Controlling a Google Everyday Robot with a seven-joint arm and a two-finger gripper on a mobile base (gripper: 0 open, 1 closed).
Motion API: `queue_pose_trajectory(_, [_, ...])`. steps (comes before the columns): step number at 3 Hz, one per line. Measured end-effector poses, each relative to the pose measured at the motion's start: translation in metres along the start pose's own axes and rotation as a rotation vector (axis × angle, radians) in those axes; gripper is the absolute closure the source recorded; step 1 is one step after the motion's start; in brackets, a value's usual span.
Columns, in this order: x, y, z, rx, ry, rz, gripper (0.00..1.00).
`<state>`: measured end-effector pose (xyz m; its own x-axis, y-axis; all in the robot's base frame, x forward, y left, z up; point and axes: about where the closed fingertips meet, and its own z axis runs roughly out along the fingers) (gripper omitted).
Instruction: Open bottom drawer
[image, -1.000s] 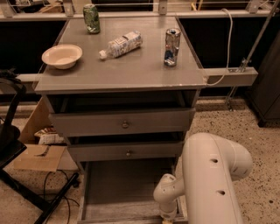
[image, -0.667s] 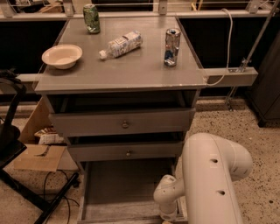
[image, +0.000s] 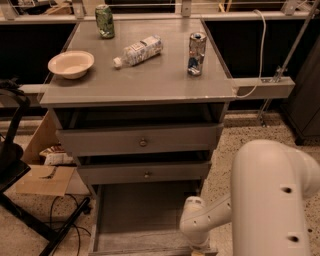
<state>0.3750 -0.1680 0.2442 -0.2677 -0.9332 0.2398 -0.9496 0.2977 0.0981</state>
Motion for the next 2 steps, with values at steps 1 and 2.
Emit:
queue_pose_trajectory(1, [0.029, 0.034, -0.063, 0.046, 0.049, 0.038, 0.0])
queue_pose_trajectory(2, [0.061, 0.077, -0.118, 0.085, 0.099, 0.06, 0.0])
